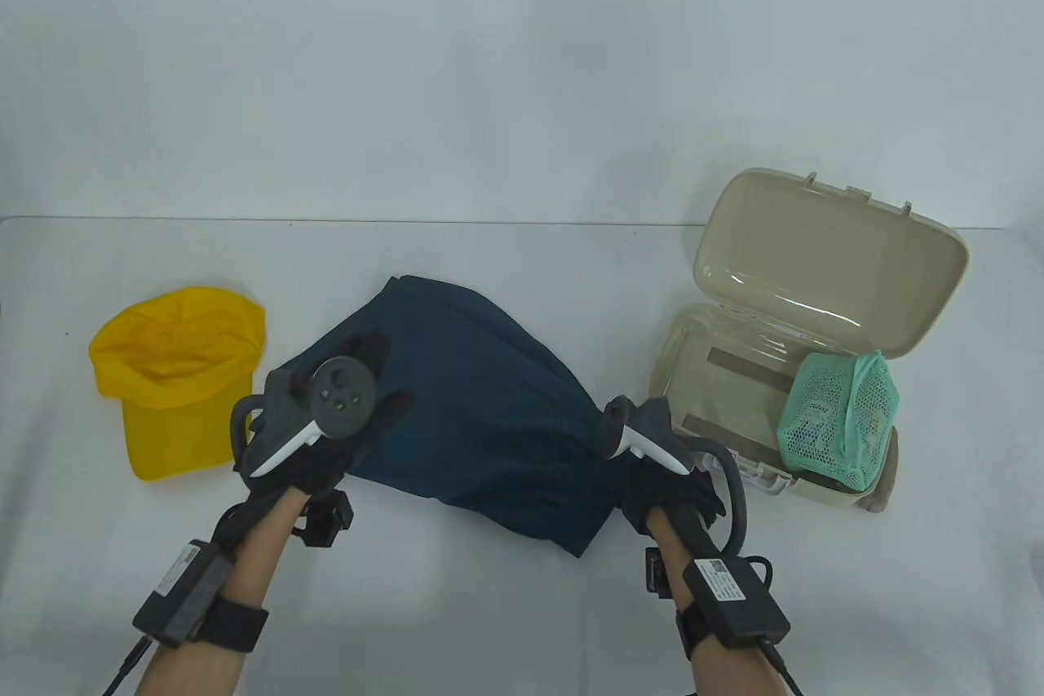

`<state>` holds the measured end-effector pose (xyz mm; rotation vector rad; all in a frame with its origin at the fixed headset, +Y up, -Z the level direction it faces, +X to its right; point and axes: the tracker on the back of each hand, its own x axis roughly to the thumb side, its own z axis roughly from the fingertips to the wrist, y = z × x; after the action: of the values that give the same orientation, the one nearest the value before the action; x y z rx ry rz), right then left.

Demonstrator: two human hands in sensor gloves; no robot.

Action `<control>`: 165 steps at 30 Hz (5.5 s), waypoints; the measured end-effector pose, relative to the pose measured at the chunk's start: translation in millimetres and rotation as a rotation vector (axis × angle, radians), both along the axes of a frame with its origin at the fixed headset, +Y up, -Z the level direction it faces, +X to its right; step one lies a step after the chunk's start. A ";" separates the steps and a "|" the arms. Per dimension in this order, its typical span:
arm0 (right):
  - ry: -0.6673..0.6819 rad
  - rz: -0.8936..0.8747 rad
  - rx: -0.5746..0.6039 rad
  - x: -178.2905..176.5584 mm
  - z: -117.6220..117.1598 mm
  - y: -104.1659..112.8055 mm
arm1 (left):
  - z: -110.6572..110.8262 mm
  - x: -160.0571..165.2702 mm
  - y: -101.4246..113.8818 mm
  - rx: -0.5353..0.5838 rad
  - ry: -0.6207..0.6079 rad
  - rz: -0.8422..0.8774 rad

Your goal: Pack suitcase

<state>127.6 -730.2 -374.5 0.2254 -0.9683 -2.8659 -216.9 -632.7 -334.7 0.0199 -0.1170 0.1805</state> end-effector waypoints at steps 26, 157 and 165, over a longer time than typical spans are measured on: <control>-0.482 -0.114 0.079 -18.7 -5.0 -24.9 | 45.6 -11.6 -18.5 0.080 -0.088 -0.036; -0.434 -0.873 0.629 175.5 3.7 211.7 | -112.0 214.3 82.9 -0.423 -0.255 0.746; -0.531 -0.845 0.685 225.5 7.4 180.4 | -126.5 280.4 46.2 -0.454 -0.333 0.681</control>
<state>353.2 -549.7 -367.1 0.8388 -0.0065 -3.9504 63.5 -586.5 -461.3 -0.4292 -0.3985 0.8883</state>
